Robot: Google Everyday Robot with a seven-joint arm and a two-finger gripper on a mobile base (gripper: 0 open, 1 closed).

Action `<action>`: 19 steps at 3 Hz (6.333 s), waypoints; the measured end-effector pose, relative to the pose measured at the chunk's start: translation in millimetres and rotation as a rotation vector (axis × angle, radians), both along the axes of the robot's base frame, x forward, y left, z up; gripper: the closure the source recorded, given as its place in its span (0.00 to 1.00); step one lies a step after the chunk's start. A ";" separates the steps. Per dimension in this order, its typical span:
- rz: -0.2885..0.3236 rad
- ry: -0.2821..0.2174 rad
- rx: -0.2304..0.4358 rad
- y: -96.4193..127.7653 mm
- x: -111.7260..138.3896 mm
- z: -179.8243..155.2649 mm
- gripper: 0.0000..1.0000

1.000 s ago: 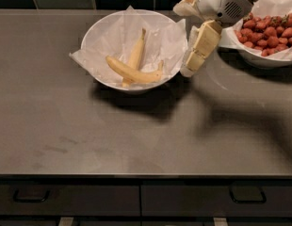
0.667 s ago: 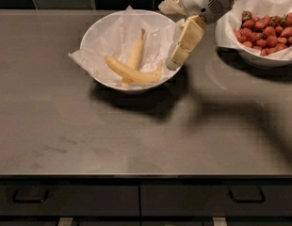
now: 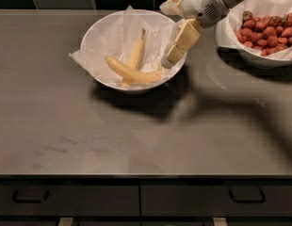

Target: Pick banana from white bowl

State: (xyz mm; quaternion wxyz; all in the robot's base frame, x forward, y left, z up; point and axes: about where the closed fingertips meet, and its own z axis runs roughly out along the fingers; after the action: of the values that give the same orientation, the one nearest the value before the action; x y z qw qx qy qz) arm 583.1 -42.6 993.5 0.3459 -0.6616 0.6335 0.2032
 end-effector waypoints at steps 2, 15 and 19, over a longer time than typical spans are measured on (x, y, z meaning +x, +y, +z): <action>-0.061 0.002 0.132 24.4 59.1 -12.4 0.00; -0.171 -0.008 0.056 69.5 41.1 -92.4 1.00; -0.003 0.063 0.283 15.9 -39.8 -3.5 1.00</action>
Offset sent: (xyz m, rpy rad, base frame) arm 0.0900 0.0379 -0.0153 0.1935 0.0055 -0.0886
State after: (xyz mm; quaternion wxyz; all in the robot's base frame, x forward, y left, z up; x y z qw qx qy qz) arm 543.3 -26.7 990.0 0.4161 -0.5986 0.6099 0.3108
